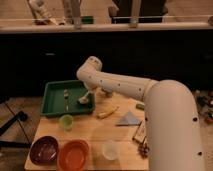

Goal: Wipe tray with brush

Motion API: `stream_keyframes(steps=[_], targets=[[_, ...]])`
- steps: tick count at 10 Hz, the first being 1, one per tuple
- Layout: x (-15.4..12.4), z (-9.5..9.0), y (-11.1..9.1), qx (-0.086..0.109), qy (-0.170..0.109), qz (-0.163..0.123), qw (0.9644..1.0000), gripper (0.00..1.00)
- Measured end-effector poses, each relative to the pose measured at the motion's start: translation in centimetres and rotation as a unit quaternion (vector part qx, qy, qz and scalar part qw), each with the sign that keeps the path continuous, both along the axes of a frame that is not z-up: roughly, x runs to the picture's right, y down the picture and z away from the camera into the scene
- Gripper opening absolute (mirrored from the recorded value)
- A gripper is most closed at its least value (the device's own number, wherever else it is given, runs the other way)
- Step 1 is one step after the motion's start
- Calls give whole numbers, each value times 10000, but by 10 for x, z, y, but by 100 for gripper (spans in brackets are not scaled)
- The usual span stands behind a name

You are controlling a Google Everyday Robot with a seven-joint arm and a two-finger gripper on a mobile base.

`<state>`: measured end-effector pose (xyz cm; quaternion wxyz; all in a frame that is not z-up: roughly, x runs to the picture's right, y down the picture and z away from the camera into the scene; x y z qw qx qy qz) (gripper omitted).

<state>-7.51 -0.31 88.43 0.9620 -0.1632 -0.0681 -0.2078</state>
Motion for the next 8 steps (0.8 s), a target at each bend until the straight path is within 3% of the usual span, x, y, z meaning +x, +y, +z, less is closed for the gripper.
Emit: stream_keyframes(steps=[4,8], targets=[[-13,26,-22,-44,76,-134,9999,0],[-41,26,-11,-177,-205,-222,9994,0]])
